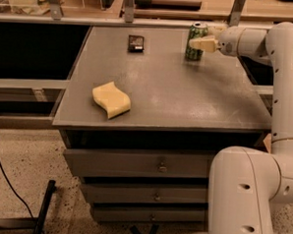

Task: Knock green can over

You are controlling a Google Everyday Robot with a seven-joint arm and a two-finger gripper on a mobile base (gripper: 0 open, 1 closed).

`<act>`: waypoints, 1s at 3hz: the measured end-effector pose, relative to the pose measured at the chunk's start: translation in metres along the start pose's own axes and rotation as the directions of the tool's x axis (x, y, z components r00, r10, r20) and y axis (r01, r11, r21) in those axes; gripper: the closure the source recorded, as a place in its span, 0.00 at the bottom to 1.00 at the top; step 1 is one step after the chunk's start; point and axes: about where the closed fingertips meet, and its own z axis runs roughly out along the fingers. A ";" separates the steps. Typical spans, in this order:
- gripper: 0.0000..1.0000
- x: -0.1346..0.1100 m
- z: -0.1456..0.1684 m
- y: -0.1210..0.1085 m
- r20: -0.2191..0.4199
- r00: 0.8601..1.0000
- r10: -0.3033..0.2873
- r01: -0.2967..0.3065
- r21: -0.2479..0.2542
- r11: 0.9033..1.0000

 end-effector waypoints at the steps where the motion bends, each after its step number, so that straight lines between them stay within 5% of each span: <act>1: 0.65 0.002 -0.004 -0.006 0.004 1.000 0.015 -0.015 0.019 1.000; 2: 0.88 0.004 -0.005 -0.007 -0.004 0.999 0.033 -0.033 0.021 0.999; 3: 1.00 0.004 -0.010 0.000 -0.079 0.996 0.034 -0.034 0.009 0.999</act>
Offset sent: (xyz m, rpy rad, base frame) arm 0.0051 -0.0246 0.0032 0.0241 0.0389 -0.0468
